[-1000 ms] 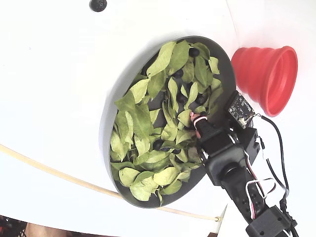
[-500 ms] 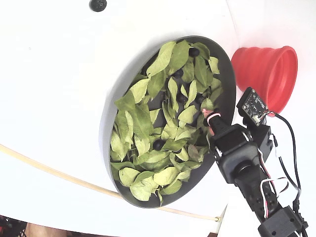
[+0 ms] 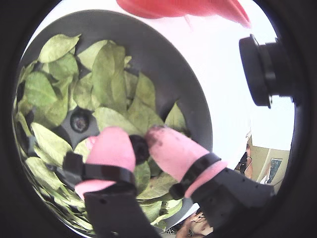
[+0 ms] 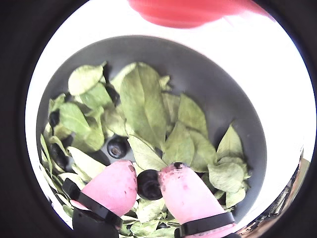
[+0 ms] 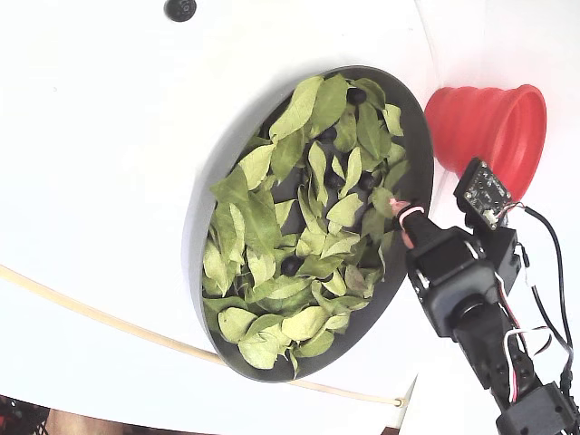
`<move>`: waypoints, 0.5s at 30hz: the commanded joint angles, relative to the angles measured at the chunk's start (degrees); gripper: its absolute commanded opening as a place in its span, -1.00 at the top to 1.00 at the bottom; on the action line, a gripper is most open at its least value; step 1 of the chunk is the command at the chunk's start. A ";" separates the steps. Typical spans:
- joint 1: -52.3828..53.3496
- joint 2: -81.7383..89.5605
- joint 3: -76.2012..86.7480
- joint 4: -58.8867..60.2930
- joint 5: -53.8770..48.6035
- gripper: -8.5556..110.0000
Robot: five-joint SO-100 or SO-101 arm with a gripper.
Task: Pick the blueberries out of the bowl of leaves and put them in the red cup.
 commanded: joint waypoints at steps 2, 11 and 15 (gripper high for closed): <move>2.11 8.79 -1.58 0.44 -0.70 0.72; 2.72 11.25 -1.49 1.32 -1.67 0.72; 2.99 11.78 -2.20 1.85 -1.67 0.72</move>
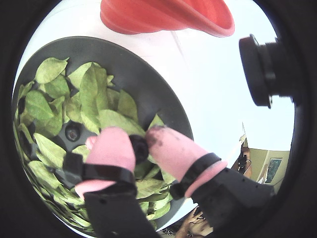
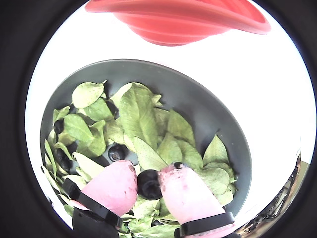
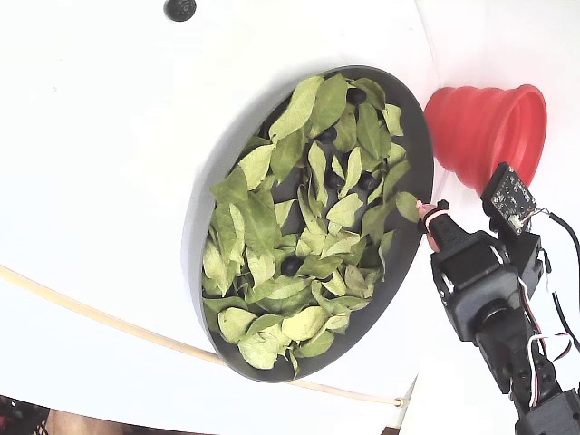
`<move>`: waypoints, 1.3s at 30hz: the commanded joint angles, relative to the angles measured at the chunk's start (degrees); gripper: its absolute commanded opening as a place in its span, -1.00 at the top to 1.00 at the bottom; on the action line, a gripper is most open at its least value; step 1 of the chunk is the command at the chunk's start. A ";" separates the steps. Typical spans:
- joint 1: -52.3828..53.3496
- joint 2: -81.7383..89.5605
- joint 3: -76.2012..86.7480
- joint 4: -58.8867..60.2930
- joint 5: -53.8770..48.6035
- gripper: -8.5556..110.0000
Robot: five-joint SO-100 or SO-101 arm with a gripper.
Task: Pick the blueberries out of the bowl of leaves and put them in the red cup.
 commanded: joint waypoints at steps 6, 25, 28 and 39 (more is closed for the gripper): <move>2.02 10.11 -3.34 1.05 -0.62 0.72; 2.11 14.24 -6.86 4.04 -0.18 0.72; 2.29 14.15 -8.17 4.04 -0.26 0.72; 3.60 10.02 -15.38 4.22 -1.14 0.72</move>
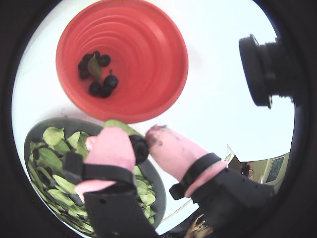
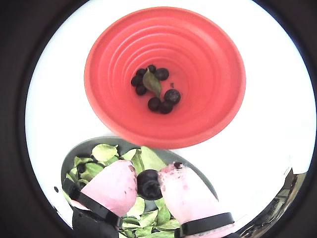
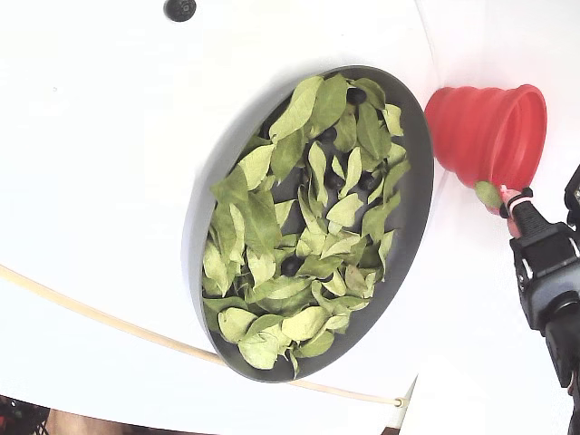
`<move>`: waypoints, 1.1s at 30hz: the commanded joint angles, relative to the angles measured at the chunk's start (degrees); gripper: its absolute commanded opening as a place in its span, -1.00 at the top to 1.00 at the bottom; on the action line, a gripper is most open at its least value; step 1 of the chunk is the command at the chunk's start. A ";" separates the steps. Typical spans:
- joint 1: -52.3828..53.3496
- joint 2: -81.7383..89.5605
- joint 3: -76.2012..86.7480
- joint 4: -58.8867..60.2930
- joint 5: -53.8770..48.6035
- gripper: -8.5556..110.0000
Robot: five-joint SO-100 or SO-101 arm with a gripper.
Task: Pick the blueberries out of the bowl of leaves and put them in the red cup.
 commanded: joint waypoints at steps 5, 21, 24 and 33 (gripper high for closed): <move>2.81 1.32 -8.70 0.18 -0.53 0.72; 4.57 -6.68 -16.08 0.09 -0.26 0.71; 4.75 -7.29 -17.23 0.09 0.00 0.70; 4.66 -6.86 -17.40 -0.88 0.88 0.54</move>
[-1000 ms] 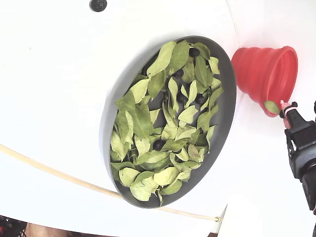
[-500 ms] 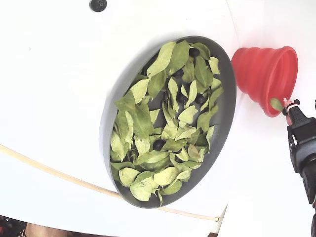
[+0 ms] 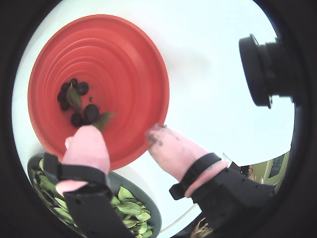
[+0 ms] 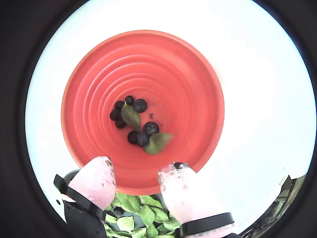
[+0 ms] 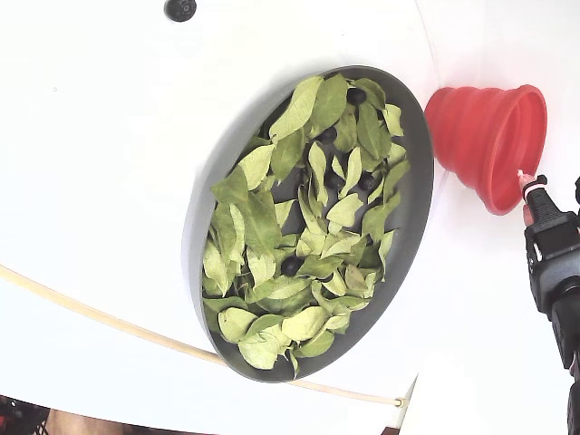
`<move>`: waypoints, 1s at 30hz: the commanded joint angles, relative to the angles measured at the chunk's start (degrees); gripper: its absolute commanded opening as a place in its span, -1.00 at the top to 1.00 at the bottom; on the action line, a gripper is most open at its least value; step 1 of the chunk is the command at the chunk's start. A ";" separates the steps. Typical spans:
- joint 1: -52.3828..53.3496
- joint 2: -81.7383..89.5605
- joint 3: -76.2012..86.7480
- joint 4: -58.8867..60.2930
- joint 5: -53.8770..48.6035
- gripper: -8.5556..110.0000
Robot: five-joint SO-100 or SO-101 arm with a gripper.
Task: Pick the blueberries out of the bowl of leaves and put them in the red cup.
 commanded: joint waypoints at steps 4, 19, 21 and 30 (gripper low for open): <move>1.76 5.36 -2.90 -0.88 0.18 0.54; -0.26 14.33 6.06 -0.88 0.35 0.56; -0.62 15.38 7.47 -0.88 0.35 0.56; -3.60 18.90 13.97 -0.70 0.62 0.57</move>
